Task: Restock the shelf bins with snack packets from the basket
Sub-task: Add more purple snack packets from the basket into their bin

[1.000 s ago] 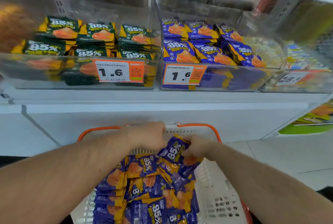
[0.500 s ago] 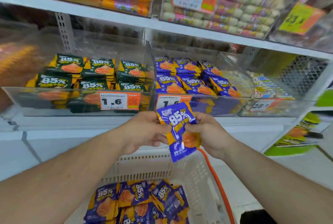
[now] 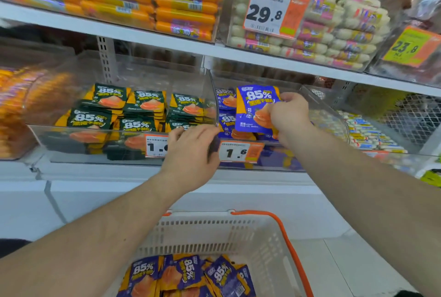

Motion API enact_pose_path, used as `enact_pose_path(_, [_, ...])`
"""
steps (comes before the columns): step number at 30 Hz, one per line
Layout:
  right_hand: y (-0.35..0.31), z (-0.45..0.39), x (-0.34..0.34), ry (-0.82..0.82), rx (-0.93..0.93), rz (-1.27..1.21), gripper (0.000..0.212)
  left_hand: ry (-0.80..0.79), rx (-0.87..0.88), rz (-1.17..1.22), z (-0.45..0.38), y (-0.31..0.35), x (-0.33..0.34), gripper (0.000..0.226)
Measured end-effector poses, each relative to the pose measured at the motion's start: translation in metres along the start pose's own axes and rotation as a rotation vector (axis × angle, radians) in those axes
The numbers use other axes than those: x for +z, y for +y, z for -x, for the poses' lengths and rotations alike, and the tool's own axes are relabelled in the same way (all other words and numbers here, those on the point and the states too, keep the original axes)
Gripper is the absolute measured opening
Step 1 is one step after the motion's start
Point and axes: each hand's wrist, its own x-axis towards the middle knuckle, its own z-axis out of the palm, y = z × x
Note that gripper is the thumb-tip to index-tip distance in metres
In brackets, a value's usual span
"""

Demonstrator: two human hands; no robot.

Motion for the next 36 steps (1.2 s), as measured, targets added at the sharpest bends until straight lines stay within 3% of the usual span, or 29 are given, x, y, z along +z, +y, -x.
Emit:
enact_pose_path(3, [0.006, -0.017, 0.019, 0.010, -0.024, 0.236, 0.056, -0.012, 0.020, -0.063, 0.003, -0.004, 0.009, 0.058])
enact_pose_path(7, [0.019, -0.018, 0.037, -0.119, -0.021, 0.374, 0.056, 0.029, 0.007, -0.075, 0.001, -0.002, 0.013, 0.063])
enact_pose_path(11, [0.023, -0.014, 0.036, -0.176, -0.167, 0.809, 0.058, 0.073, 0.011, -0.113, 0.001, -0.002, 0.016, 0.063])
enact_pose_path(15, [0.022, -0.014, 0.034, -0.244, -0.264, 1.119, 0.029, 0.109, 0.024, -0.139, 0.001, -0.001, 0.018, 0.063])
enact_pose_path(18, [0.024, -0.014, 0.034, -0.261, -0.294, 1.176, 0.025, 0.106, 0.027, -0.148, 0.001, -0.001, 0.018, 0.065])
enact_pose_path(22, [0.028, -0.005, 0.036, -0.364, -0.383, 1.196, 0.051, 0.098, 0.035, -0.169, 0.001, -0.001, 0.018, 0.068])
enact_pose_path(32, [0.026, 0.005, 0.034, -0.506, -0.382, 1.309, 0.045, 0.070, 0.051, -0.153, 0.003, -0.001, 0.017, 0.070])
enact_pose_path(36, [0.034, 0.001, 0.036, -0.454, -0.376, 1.315, 0.046, 0.089, 0.077, -0.122, 0.006, 0.003, 0.012, 0.064])
